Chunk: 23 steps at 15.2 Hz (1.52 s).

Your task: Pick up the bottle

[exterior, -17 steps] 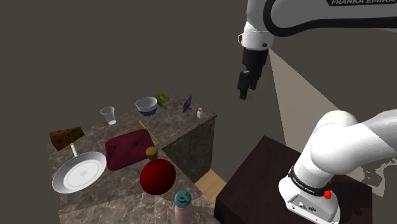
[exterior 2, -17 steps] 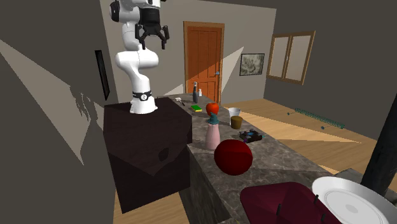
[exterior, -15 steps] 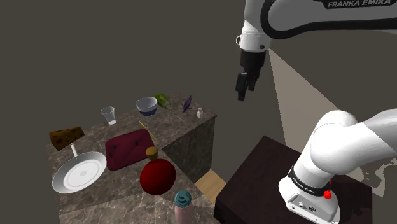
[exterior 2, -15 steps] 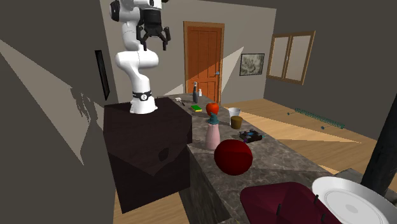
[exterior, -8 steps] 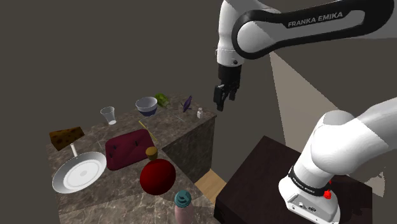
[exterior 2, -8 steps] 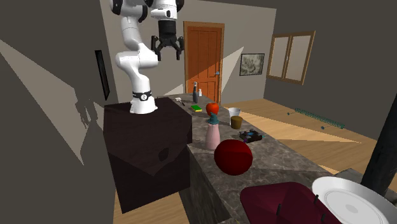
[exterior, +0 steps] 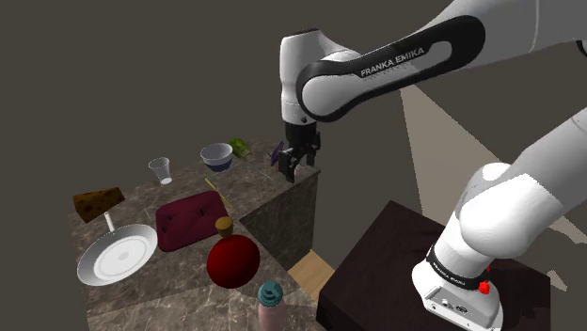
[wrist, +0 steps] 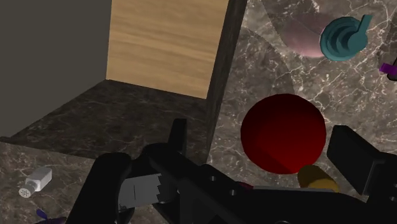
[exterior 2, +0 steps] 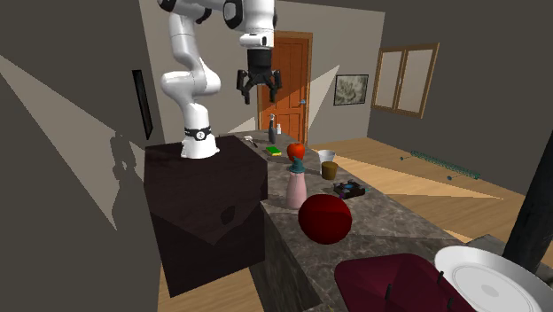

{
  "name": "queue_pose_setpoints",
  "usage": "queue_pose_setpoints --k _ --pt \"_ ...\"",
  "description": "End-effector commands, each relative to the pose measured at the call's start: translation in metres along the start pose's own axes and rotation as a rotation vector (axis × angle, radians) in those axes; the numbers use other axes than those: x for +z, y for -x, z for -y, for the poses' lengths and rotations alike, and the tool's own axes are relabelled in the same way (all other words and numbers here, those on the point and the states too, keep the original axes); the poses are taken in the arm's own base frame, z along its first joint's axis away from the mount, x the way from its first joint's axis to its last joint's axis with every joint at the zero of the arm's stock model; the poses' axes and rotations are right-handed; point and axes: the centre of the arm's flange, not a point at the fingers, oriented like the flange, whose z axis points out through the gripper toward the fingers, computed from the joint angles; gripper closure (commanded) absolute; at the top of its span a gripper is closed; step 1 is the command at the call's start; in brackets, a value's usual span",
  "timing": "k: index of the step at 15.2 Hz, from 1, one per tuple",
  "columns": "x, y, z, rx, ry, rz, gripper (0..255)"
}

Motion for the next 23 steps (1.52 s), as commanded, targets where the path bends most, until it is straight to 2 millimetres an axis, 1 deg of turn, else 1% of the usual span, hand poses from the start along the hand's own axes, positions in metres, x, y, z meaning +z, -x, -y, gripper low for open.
queue_pose_setpoints --k 1,21,22,23 --pt "0.018 -0.015 0.017 0.002 0.001 -0.002 0" --pt "0.160 -0.186 0.159 0.022 0.022 -0.020 0" --pt "0.165 -0.192 0.164 0.023 0.023 -0.021 0" --pt "0.170 -0.192 0.164 0.023 0.023 -0.021 0"
